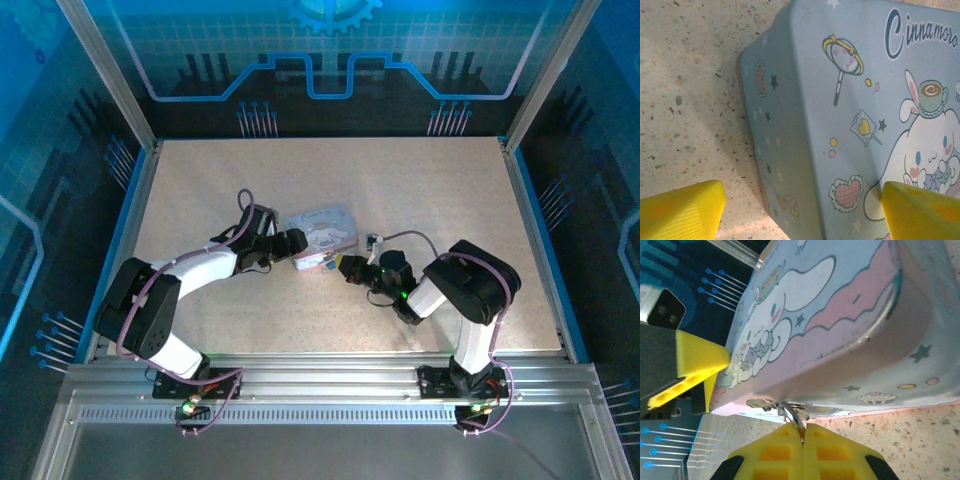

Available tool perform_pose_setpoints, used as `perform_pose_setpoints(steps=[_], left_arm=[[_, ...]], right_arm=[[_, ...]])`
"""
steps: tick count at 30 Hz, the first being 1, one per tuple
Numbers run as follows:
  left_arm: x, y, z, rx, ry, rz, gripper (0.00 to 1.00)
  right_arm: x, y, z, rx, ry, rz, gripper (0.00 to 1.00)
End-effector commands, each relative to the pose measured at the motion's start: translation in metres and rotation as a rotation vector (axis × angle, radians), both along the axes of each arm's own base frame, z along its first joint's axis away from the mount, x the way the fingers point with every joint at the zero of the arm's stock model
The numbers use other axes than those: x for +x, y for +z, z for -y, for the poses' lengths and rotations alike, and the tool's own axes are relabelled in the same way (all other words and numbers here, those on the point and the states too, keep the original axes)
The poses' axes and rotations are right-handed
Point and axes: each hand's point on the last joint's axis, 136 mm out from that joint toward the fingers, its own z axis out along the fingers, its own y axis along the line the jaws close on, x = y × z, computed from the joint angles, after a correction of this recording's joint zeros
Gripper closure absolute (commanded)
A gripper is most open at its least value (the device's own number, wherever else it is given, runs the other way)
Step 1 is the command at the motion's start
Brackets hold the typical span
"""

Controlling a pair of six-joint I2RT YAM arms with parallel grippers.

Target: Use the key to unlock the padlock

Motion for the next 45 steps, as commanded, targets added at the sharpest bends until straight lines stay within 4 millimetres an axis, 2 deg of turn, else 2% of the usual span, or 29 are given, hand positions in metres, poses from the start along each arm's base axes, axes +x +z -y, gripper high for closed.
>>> perform_pose_setpoints(steps=[1, 6, 12, 20, 26, 29, 36, 45], left_arm=[[-0.012, 0.01, -0.004, -0.009, -0.014, -0.013, 0.16], [-0.011, 0.051, -0.007, -0.033, -0.017, 0.075, 0.13], [-0.026, 0.08, -0.021, -0.021, -0.01, 0.154, 0.11], [-0.056, 0.087, -0.041, -0.016, 0.022, 0.211, 0.07], [-0.069, 0.087, -0.049, -0.008, 0.03, 0.232, 0.06], [-0.072, 0.086, -0.051, -0.005, 0.034, 0.233, 0.06], [-0.072, 0.082, -0.051, 0.002, 0.031, 0.228, 0.05], [-0.072, 0.078, -0.051, 0.009, 0.026, 0.22, 0.05]], right_arm=[[0.002, 0.008, 0.014, -0.02, -0.047, 0.025, 0.95], [-0.007, 0.019, 0.018, -0.073, -0.006, 0.038, 0.95], [-0.032, 0.042, 0.011, -0.19, 0.133, 0.07, 0.95], [-0.088, 0.058, -0.012, -0.256, 0.44, 0.027, 0.95], [-0.124, 0.045, -0.024, -0.345, 0.608, -0.096, 0.96], [-0.134, 0.033, -0.019, -0.424, 0.642, -0.176, 0.96], [-0.133, 0.011, 0.001, -0.541, 0.605, -0.278, 0.96], [-0.114, -0.012, 0.005, -0.589, 0.562, -0.332, 0.95]])
